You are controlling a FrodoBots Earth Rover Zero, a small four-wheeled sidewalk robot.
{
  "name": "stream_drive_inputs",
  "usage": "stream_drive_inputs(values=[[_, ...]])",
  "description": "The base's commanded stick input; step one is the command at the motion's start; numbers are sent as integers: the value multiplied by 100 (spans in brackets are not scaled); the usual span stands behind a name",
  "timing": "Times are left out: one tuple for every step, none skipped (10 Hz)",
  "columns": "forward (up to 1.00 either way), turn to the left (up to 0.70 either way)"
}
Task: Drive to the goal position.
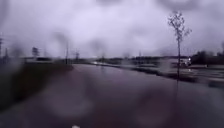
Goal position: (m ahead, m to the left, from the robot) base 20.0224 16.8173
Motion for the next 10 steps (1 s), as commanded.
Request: stream_drive_inputs(values=[[70,9],[70,0],[70,0],[70,11],[70,22],[70,33],[70,35],[70,35],[70,3],[70,0]])
